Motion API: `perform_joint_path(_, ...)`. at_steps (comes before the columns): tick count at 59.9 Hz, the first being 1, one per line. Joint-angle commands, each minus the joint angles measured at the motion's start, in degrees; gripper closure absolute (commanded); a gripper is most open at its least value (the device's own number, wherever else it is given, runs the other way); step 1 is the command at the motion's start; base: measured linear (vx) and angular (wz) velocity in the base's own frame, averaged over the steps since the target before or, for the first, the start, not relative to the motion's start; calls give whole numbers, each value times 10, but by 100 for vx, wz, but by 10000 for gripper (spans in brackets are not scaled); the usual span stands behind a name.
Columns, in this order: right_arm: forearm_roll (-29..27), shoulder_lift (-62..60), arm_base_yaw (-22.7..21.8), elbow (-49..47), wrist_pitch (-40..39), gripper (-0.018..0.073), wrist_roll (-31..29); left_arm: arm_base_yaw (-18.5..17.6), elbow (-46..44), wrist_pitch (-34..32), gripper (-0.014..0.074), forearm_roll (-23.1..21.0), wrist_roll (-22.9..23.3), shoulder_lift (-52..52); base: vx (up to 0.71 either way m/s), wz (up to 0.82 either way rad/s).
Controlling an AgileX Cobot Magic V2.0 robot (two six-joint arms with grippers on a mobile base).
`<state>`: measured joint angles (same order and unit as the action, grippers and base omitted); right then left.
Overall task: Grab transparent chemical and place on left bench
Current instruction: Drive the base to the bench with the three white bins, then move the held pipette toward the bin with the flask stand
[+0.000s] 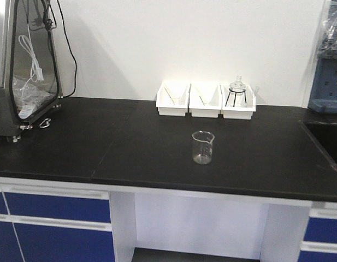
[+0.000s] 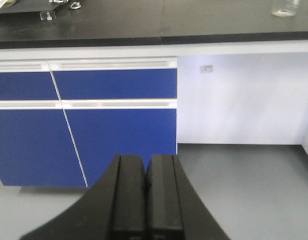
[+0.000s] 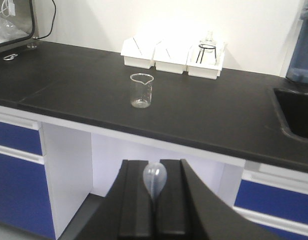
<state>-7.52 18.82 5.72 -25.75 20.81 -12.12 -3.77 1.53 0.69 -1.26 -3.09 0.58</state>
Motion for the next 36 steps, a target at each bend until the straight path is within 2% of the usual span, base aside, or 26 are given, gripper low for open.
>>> perform_joint_path(1,1,4,0,-16,-48,562,-1,-1,9,-45,600,0,4,11,41,6)
perform_joint_path(36,1,4,0,-16,-48,562,-1,-1,9,-45,600,0,4,11,45,6)
